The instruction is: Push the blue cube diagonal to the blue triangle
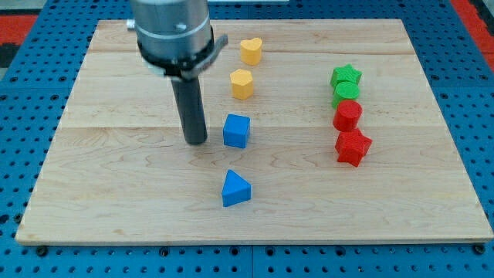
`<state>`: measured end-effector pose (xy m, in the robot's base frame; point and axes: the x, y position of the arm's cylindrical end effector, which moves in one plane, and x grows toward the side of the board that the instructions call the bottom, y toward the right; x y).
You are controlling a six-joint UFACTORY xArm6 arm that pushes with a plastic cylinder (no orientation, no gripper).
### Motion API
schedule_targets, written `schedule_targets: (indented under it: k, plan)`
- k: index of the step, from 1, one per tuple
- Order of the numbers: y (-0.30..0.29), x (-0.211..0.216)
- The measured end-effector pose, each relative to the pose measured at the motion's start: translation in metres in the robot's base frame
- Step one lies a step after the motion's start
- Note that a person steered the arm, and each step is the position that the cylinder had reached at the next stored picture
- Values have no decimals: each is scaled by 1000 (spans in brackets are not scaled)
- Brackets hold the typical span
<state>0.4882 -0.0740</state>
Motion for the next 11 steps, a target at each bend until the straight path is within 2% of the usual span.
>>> schedule_targets:
  k: [1,2,4,8,9,10,11]
  plan:
    - [49,29]
    - [97,4]
    - [3,-67]
    - [6,-54]
    - [3,-103]
    - [-30,-115]
    - [-85,-87]
